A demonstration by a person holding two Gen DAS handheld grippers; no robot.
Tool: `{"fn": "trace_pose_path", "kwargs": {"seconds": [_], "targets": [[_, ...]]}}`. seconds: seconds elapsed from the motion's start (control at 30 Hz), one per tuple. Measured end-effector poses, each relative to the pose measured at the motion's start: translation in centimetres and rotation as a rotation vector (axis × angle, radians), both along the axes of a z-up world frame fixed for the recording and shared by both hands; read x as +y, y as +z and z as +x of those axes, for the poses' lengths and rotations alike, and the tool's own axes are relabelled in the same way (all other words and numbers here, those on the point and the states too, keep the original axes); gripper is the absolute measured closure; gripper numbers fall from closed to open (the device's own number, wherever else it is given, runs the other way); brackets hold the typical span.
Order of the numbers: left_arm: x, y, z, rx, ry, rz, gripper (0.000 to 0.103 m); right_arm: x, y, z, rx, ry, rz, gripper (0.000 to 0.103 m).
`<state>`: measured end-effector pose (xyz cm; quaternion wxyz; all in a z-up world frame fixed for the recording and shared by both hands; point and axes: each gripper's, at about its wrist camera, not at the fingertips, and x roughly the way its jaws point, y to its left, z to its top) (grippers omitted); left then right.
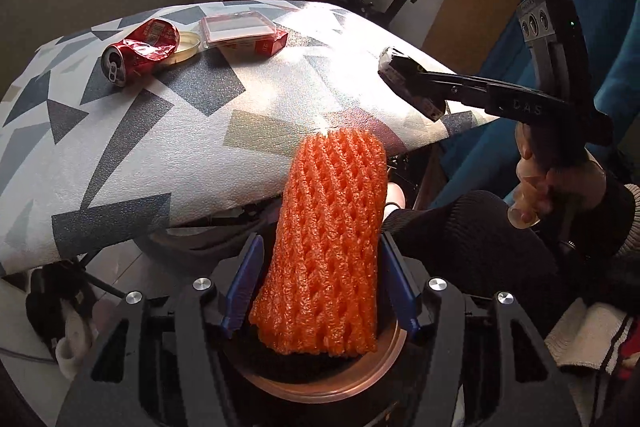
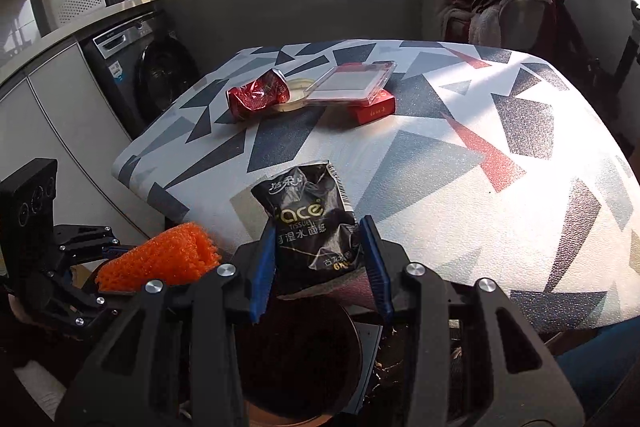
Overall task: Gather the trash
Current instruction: 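Carry the tissue pack and foam net down over the bin and open both grippers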
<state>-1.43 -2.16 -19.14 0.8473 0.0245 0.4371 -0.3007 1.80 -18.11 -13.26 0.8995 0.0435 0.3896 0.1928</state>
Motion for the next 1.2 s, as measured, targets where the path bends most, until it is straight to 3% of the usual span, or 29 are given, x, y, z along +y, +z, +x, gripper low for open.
{"fn": "trace_pose_path", "kwargs": {"seconds": [0.23,0.53,0.7,0.83,1.2], "targets": [[1.2,0.4,0.0,-0.036,0.064,-0.027,0.019,0.9,-1.4,-0.9,0.031,0.021,-0.012,0.060],[3.7,1.7,-0.5,-0.156,0.174,0.022,0.007,3.1,-4.6,-2.4,0.105,0.091,-0.038,0.060],[5.3,1.5,-1.2,-0.203,0.246,0.030,0.006,4.7,-6.9,-2.9,0.159,0.135,-0.079,0.060],[5.7,0.8,-1.4,-0.195,0.273,0.026,0.006,6.0,-8.3,-3.0,0.201,0.171,-0.136,0.060],[5.0,0.1,-1.4,-0.176,0.250,0.045,0.006,6.6,-9.5,-2.8,0.251,0.177,-0.169,0.057]]}}
